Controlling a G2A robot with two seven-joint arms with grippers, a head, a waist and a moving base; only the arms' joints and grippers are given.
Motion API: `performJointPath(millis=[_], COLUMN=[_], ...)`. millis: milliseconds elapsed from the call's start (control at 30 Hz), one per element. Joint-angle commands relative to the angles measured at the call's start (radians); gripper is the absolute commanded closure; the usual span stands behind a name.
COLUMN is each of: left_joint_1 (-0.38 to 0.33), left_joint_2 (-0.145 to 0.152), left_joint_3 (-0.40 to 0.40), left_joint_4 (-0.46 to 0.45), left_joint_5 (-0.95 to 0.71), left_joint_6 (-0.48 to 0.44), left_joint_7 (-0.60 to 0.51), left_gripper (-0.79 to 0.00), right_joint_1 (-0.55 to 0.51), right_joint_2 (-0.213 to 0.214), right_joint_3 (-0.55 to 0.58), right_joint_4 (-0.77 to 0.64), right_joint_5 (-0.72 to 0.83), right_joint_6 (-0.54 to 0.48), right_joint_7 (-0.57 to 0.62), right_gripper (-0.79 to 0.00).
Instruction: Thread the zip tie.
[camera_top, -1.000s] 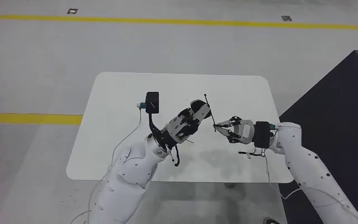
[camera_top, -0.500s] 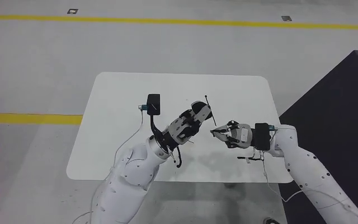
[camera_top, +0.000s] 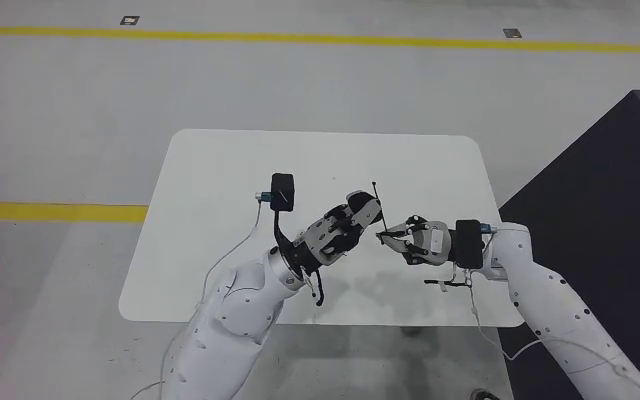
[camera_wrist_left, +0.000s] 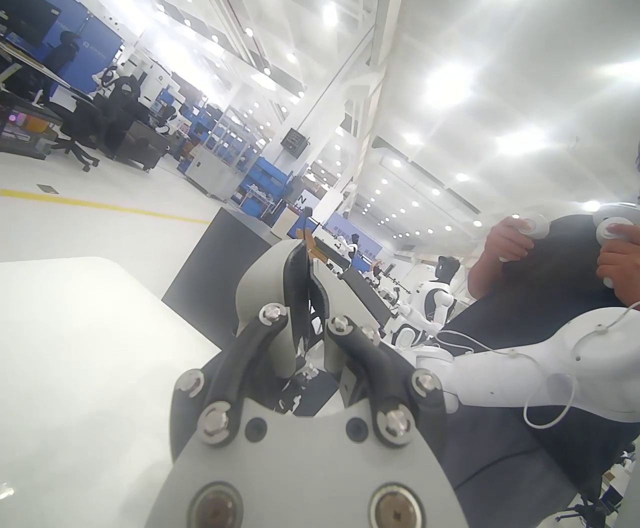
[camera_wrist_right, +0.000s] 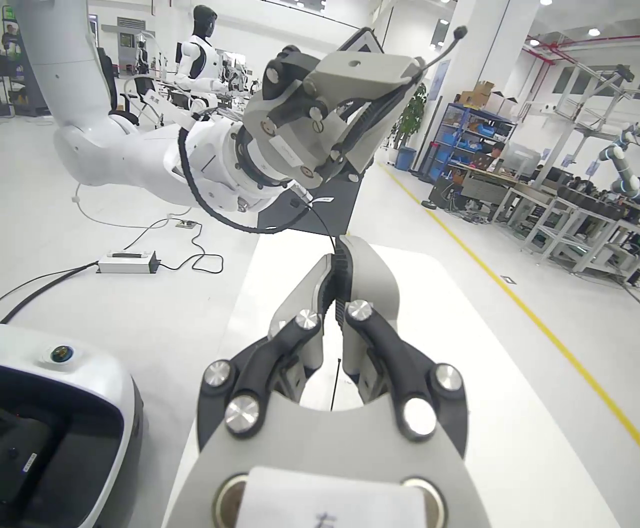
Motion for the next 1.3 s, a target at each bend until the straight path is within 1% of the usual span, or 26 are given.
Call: performJointPath(millis=[0,67,367,567,1000,1267], left_joint_1=[0.004,0.011,0.026,0.031,0.037,0.035], left_joint_2=[0.001,0.003,0.009,0.012,0.016,0.018], left_joint_3=[-0.005,-0.01,-0.012,-0.011,-0.014,-0.019], left_joint_4=[-0.002,-0.01,-0.021,-0.028,-0.036,-0.034], left_joint_5=[-0.007,-0.02,-0.005,0.021,0.023,0.014], left_joint_6=[-0.002,-0.012,-0.002,0.002,-0.016,-0.011], left_joint_7=[0.001,0.006,-0.025,-0.021,0.002,0.017], left_gripper=[0.0,0.0,0.0,0.0,0.0,0.0], right_joint_1=[0.0,0.0,0.0,0.0,0.0,0.0], right_joint_2=[0.0,0.0,0.0,0.0,0.0,0.0], right_joint_3=[0.0,0.0,0.0,0.0,0.0,0.0], right_joint_4=[0.0,0.0,0.0,0.0,0.0,0.0], right_joint_5=[0.0,0.0,0.0,0.0,0.0,0.0], right_joint_6=[0.0,0.0,0.0,0.0,0.0,0.0], right_joint_7=[0.0,0.0,0.0,0.0,0.0,0.0], right_gripper=[0.0,0.0,0.0,0.0,0.0,0.0])
